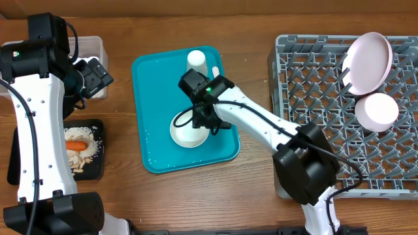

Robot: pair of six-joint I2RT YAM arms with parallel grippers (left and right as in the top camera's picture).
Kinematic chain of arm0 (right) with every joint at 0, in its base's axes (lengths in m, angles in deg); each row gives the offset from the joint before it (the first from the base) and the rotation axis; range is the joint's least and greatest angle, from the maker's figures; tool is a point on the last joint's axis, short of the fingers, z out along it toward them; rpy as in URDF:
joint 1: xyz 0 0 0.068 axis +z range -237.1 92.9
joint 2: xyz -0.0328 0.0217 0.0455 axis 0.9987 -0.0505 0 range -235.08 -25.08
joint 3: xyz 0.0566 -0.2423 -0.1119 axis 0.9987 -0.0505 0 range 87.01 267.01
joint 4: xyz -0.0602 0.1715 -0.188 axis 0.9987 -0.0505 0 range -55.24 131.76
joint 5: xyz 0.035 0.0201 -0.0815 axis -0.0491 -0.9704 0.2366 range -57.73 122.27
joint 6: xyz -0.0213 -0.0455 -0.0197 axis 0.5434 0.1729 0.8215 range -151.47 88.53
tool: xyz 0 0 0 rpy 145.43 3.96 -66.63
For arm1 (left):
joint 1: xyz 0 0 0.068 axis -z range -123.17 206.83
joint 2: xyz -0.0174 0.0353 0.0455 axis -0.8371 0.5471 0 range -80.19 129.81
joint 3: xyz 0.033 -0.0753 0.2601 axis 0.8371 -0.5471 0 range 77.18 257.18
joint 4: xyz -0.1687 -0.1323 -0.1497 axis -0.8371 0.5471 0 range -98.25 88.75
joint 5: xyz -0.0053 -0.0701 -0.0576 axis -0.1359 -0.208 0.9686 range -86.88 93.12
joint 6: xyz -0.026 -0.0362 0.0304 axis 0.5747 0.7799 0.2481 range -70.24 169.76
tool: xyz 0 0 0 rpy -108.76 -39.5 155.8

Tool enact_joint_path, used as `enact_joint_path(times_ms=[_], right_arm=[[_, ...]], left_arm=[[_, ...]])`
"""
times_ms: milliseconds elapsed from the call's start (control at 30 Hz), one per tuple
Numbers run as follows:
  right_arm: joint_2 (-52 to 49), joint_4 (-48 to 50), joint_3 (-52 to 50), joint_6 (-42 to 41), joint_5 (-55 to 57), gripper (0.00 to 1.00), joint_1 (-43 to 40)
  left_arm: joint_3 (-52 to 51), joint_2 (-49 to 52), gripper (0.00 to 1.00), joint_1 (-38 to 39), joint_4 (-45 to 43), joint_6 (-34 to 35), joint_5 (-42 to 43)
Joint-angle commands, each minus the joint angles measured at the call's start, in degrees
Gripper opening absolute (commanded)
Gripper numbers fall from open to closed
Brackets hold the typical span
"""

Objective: Sort waste into correct bins and load items into the dishwasher rack
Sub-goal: 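Reach the right gripper to the white bowl and grasp its rim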

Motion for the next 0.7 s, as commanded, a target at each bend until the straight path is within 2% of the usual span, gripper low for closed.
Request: enact_joint_path(times_ms=[0, 400, 500, 667], right_arm=[[-0.3, 0.4, 0.1, -0.6, 0.7, 0.51, -0.1], [-1.7, 4.8, -3.3, -0.4, -1.6, 0.41, 0.0], [-1.7, 4.7, -3.3, -0.4, -1.6, 0.24, 0.0], [-1.7, 4.5, -3.3, -0.4, -1.6, 0.09, 0.0]], left_arm=[[0.5, -0.1, 1.00, -0.3, -0.1, 1.1, 0.3], [0.5, -0.1, 1.00, -0.3, -0.1, 1.2, 0.3], [0.5, -0.1, 1.00, -0.3, -0.1, 1.2, 0.3], [0.5, -0.1, 1.00, -0.3, -0.1, 1.1, 0.3]])
